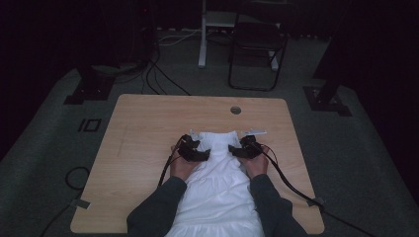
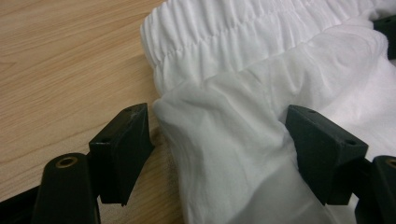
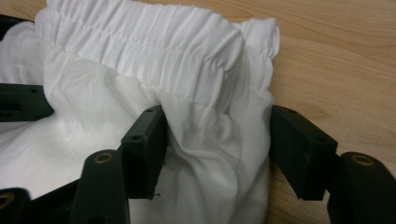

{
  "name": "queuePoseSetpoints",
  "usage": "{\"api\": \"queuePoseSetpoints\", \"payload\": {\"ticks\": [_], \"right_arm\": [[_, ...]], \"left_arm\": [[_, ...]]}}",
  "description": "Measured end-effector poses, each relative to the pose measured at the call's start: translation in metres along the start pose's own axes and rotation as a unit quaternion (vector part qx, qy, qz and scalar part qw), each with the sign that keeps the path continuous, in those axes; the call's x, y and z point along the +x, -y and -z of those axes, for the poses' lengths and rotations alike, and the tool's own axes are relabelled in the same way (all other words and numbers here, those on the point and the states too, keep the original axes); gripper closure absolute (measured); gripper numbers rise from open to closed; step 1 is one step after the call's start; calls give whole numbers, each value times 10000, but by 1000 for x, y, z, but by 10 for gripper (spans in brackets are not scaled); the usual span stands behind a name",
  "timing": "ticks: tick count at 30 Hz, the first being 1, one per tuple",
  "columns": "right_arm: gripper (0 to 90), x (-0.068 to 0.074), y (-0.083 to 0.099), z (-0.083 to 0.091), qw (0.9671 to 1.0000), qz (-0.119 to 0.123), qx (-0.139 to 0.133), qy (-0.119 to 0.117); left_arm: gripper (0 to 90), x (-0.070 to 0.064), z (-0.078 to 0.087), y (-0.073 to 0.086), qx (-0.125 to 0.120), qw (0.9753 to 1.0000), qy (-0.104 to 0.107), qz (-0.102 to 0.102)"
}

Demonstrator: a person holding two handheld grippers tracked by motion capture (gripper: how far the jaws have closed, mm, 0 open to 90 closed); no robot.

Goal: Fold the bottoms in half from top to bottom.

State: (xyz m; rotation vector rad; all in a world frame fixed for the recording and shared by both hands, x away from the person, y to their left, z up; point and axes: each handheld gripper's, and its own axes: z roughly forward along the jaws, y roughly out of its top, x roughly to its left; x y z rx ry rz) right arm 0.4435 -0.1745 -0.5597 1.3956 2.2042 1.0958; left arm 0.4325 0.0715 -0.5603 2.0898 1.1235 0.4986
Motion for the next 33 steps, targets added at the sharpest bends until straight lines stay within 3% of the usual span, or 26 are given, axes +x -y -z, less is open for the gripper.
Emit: {"api": "queuePoseSetpoints", "payload": {"ticks": [3, 6, 12, 15, 16, 17, 20, 21, 23, 26, 29, 30, 32, 33], "right_arm": [[331, 2, -1, -1, 10000, 19, 14, -19], [323, 5, 0, -2, 9998, 169, 22, 31], [326, 13, 0, -5, 9987, 471, 54, 194], [304, 11, -1, -4, 9991, 386, 103, 138], [219, 6, -4, -4, 9998, 156, 112, 103], [219, 6, -4, -4, 9998, 156, 112, 103], [113, 2, -6, -7, 9994, -14, 142, -313], [113, 3, -6, -8, 9994, 10, 135, -333], [116, 7, -6, -9, 9995, 179, 205, -134], [131, 13, -5, -10, 9978, 449, 340, 351], [165, 13, -4, -9, 9980, 424, 298, 375], [324, 15, -4, -7, 9980, 512, 245, 280], [455, 17, -5, -5, 9982, 505, 250, 218], [455, 17, -5, -5, 9982, 505, 250, 218]], "left_arm": [[263, -1, 1, 0, -13, 10000, 31, -3], [325, -2, 1, 0, -39, 10000, 72, -22], [339, -4, 1, 0, -37, 10000, 51, -17], [339, -3, 1, 1, -66, 10000, 58, -17], [339, -3, 1, 1, -76, 10000, 55, -19], [339, -4, 1, 1, -82, 10000, 52, -20], [339, -4, 1, 1, -85, 9999, 51, -18], [339, -4, 1, 1, -84, 10000, 51, -18], [339, -4, 1, 1, -78, 10000, 43, -13], [348, -4, 2, 1, -58, 10000, 45, -13], [402, -5, 2, 0, -56, 10000, 66, 4], [424, -6, 2, -1, -38, 10000, 71, 34], [473, -7, 1, -2, -30, 9999, 87, 61], [496, -7, 1, -2, -30, 9999, 87, 61]]}}
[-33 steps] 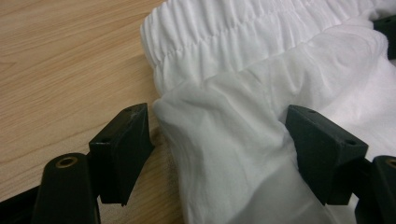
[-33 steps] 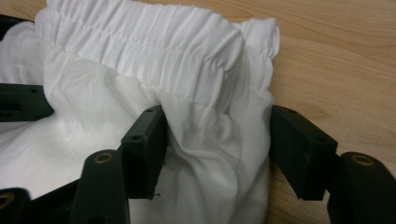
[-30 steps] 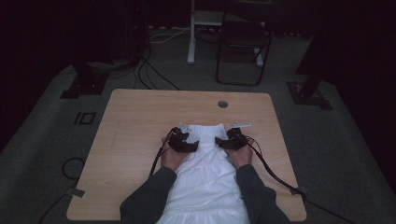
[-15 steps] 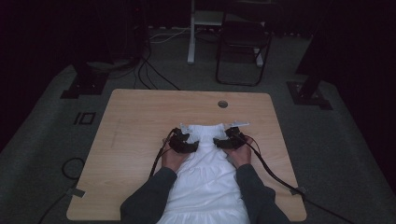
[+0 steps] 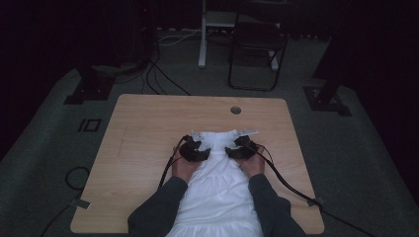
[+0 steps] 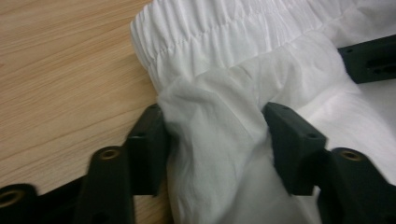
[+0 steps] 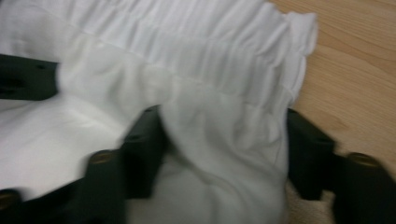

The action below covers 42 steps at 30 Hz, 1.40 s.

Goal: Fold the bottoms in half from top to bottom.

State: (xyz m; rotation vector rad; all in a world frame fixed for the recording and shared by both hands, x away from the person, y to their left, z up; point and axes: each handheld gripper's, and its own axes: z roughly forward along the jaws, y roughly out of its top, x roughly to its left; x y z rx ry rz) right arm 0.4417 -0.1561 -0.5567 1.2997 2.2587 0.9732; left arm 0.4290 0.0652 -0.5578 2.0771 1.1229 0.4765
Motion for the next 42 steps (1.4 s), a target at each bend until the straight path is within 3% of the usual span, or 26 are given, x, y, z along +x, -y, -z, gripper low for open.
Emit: {"api": "queuePoseSetpoints", "payload": {"ticks": [1, 2, 3, 4, 5, 6, 9, 12, 13, 16, 21, 25, 27, 29, 33, 36, 40, 42], "right_arm": [[521, 0, 0, 0, 10000, -32, -5, -19], [521, 0, 0, 0, 10000, -32, -5, -19], [728, -6, 0, 1, 9994, -303, -83, -140], [728, -6, 0, 1, 9994, -303, -83, -140], [797, -9, -1, 1, 9983, -477, -53, -327], [815, -10, -2, 1, 9979, -502, -25, -405], [825, -12, -4, 2, 9976, -454, -79, -513], [830, -17, -16, 13, 9953, -510, -356, -747], [830, -17, -21, 17, 9948, -482, -457, -766], [831, -16, -41, 31, 9929, -356, -703, -890], [832, -13, -72, 56, 9901, -132, -1155, -787], [831, -9, -97, 78, 9845, 6, -1627, -653], [831, -7, -108, 88, 9806, 90, -1872, -580], [830, -5, -117, 96, 9789, 182, -1970, -516], [829, -5, -120, 103, 9796, 219, -1909, -589], [827, -2, -114, 104, 9812, 312, -1805, -602], [824, 1, -96, 109, 9812, 302, -1724, -811], [822, 5, -85, 114, 9810, 336, -1673, -921]], "left_arm": [[496, -1, 0, 0, -14, 10000, 41, 19], [540, -1, 0, 0, -14, 10000, 41, 19], [626, -1, 1, 0, 25, 9998, 211, 4], [680, -1, 1, 0, 25, 9998, 211, 4], [719, 0, 1, -1, 18, 9993, 353, 73], [761, 0, 2, -1, 31, 9994, 353, 57], [800, 3, 4, -4, 1, 9991, 409, 75], [820, 16, 20, -20, -359, 9983, 453, 124], [820, 16, 20, -20, -359, 9983, 453, 124], [820, 26, 43, -45, -685, 9971, 339, -35], [820, 32, 71, -76, -1095, 9936, 161, -238], [819, 38, 86, -95, -1312, 9909, 102, -292], [819, 40, 102, -116, -1519, 9877, 4, -368], [819, 40, 109, -124, -1554, 9870, 7, -400], [818, 42, 112, -122, -1493, 9880, 171, -367], [817, 39, 112, -114, -1323, 9898, 256, -474], [816, 31, 122, -100, -1321, 9889, 444, -513], [814, 24, 131, -90, -1357, 9873, 567, -602]]}}
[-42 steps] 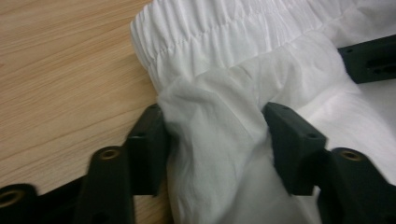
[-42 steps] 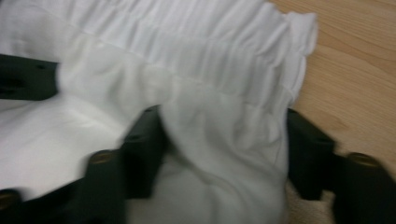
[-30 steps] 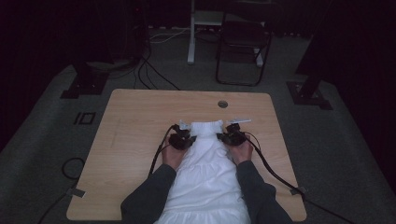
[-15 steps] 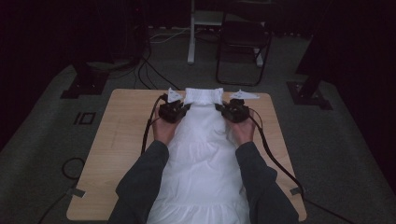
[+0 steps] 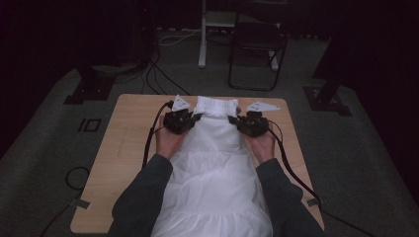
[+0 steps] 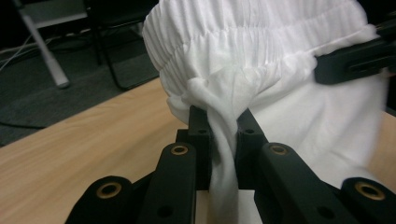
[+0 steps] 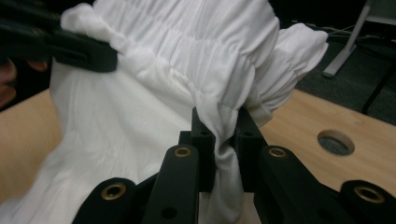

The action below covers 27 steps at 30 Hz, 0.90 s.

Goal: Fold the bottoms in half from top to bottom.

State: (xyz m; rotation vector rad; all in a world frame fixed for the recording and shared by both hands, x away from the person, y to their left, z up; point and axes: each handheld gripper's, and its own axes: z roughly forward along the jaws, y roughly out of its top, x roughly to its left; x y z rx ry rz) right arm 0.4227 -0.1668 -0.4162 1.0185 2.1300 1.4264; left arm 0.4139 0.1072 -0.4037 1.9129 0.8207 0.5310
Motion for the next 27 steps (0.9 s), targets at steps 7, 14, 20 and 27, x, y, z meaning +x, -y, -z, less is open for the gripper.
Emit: {"api": "queuePoseSetpoints", "payload": {"ticks": [7, 14, 20, 27], "right_arm": [[817, 34, 34, 34, 9988, 360, 115, -297], [815, 68, 95, 48, 9951, 546, 608, -549], [811, 83, 156, 37, 9868, 450, 1408, -659], [808, 86, 169, 18, 9812, 610, 1763, -503]], "left_arm": [[806, -37, 40, 45, 14, 9991, 398, -119], [796, -71, 55, 111, 451, 9955, 828, 28], [786, -83, 33, 163, 1360, 9857, 990, -4], [786, -81, 17, 171, 1619, 9830, 857, -103]]}}
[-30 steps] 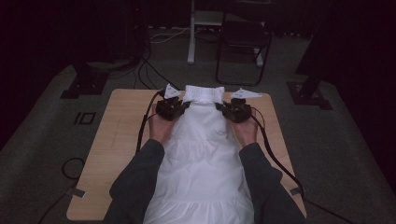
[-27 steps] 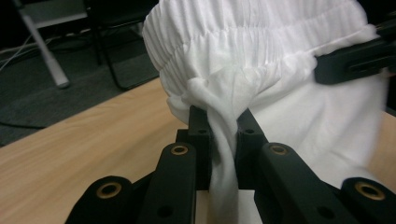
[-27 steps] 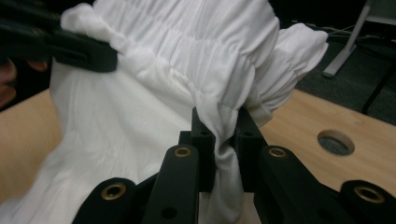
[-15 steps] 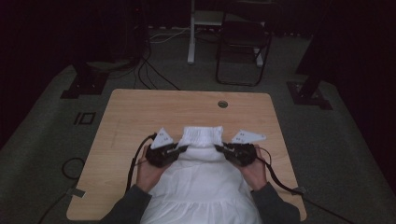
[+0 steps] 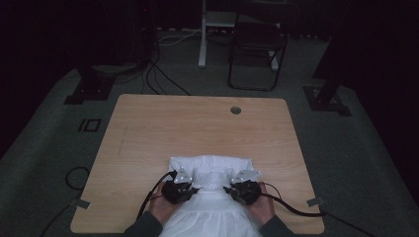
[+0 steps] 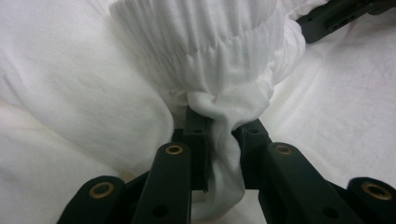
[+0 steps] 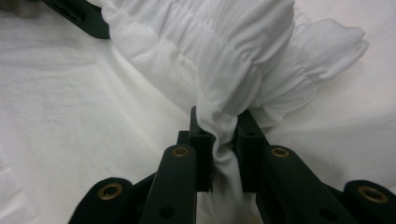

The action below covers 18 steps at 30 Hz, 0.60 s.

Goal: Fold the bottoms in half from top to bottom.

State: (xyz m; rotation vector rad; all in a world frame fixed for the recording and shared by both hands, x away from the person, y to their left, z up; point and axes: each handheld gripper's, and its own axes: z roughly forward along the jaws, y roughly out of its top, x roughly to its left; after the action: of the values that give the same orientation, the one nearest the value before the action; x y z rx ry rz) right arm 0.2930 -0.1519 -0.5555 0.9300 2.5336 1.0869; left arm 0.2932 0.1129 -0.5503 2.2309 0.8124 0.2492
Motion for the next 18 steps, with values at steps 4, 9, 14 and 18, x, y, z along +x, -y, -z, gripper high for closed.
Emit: {"api": "queuePoseSetpoints", "payload": {"ticks": [4, 9, 14, 18], "right_arm": [[809, -8, -6, -8, 10000, -46, 19, 47], [809, -23, -19, -19, 9999, -62, 17, 122], [809, -39, -33, -31, 9997, -128, 14, 188], [809, -51, -46, -42, 9994, -228, 40, 249]], "left_arm": [[785, 4, -3, -4, 12, 9999, -150, -3], [784, 15, -9, -14, 40, 9995, -325, 51], [784, 37, -18, -24, 12, 9990, -411, 146], [784, 52, -25, -34, 35, 9986, -524, 99]]}}
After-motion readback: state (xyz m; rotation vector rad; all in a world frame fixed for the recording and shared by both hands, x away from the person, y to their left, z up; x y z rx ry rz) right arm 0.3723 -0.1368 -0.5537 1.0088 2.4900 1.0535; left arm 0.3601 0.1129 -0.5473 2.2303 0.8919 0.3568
